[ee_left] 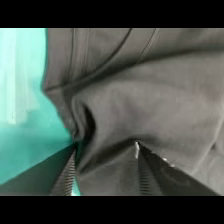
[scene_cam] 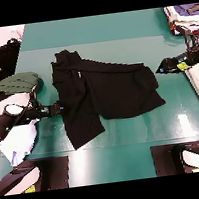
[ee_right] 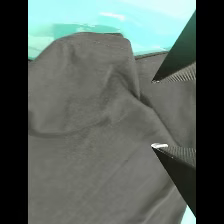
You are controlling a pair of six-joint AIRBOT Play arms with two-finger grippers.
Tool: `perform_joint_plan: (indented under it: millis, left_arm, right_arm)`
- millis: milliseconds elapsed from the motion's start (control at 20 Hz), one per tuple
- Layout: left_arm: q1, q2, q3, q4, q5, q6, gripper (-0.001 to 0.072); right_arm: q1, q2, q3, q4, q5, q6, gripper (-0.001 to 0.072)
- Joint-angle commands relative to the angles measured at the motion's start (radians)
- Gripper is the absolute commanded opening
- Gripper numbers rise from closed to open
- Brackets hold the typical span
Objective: Fold the shirts.
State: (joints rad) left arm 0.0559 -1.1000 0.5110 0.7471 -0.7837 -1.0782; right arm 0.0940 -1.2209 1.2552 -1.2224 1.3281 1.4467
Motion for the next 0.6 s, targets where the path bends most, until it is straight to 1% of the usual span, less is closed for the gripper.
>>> perform_joint_plan:
  millis: [0,50,100,200,300,400,500,550]
  left_arm:
    - [-0.006,-0.015,0.019,-0.038,-0.004,0.004,0.0253]
    - [-0.006,-0.015,0.033,-0.038,-0.05,0.005,0.0079]
    - [-0.006,-0.015,0.048,-0.037,-0.103,0.005,0.0022]
    - [-0.006,-0.013,0.097,-0.018,-0.229,0.005,0.0021]
    - [-0.006,0.005,0.147,0.004,-0.298,0.005,0.0021]
    - [-0.006,0.018,0.189,0.008,-0.338,0.005,0.0021]
    - [-0.006,0.022,0.198,0.003,-0.334,0.005,0.0022]
    - [-0.006,0.022,0.197,0.004,-0.33,0.005,0.0022]
  right_arm:
    - [-0.001,0.0,0.0,-0.001,0.031,0.0,0.0437]
    - [-0.004,0.0,0.0,-0.009,0.054,-0.001,0.0437]
    - [-0.013,0.0,-0.002,-0.008,0.084,-0.008,0.0437]
    - [-0.055,0.001,-0.032,-0.008,0.14,-0.016,0.0437]
    - [-0.119,0.013,-0.118,-0.008,0.167,-0.02,0.0437]
    - [-0.201,0.042,-0.247,-0.008,0.122,-0.031,0.0437]
    - [-0.286,0.06,-0.362,0.01,0.074,-0.034,0.044]
    - [-0.328,0.053,-0.414,0.049,0.066,-0.054,0.044]
